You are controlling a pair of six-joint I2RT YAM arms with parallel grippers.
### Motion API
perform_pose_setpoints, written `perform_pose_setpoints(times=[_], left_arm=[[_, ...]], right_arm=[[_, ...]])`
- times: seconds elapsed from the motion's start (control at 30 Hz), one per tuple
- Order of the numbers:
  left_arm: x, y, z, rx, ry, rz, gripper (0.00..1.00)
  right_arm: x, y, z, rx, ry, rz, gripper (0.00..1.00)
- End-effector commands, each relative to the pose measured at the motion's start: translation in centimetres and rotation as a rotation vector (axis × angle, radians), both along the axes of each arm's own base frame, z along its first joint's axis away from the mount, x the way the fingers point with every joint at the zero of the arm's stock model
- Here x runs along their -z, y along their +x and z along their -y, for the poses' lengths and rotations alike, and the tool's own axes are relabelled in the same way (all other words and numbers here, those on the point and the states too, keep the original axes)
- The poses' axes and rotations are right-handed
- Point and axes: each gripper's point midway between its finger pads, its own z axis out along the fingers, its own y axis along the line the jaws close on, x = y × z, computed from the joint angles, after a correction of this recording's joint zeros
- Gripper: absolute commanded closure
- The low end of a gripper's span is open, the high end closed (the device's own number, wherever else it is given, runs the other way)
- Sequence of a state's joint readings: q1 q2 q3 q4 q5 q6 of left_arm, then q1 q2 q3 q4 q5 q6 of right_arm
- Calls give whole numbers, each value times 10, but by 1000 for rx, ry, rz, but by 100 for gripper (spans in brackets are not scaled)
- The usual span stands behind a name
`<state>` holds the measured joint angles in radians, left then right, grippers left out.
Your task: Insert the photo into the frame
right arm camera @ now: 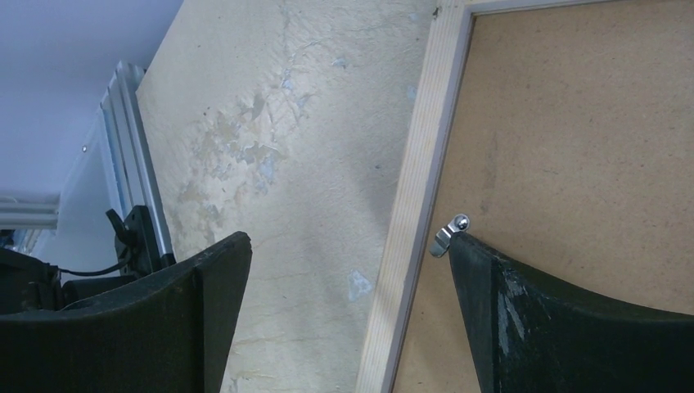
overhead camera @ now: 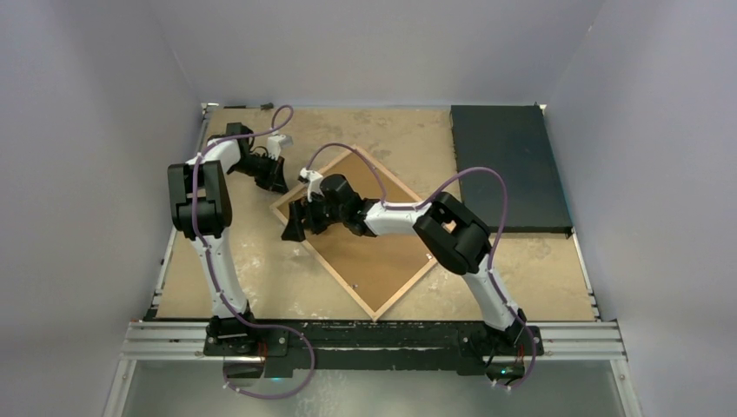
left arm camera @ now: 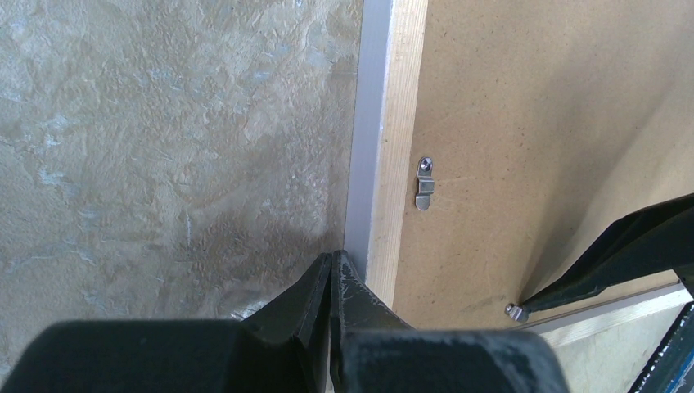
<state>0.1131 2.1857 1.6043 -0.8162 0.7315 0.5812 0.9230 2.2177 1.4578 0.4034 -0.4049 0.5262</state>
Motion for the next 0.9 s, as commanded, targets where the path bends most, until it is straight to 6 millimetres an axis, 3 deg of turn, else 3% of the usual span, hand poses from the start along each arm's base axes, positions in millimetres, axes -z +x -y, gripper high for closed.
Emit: perform_pose_setpoints(times=[0.0, 0.87], left_arm=[[-4, -14, 4, 19, -15, -25, 100], [-6, -16, 5, 23, -21, -21, 100]], right_arm=[[-8, -14, -3, -23, 22, -15, 7], [-9, -13, -13, -2, 59, -37, 8]])
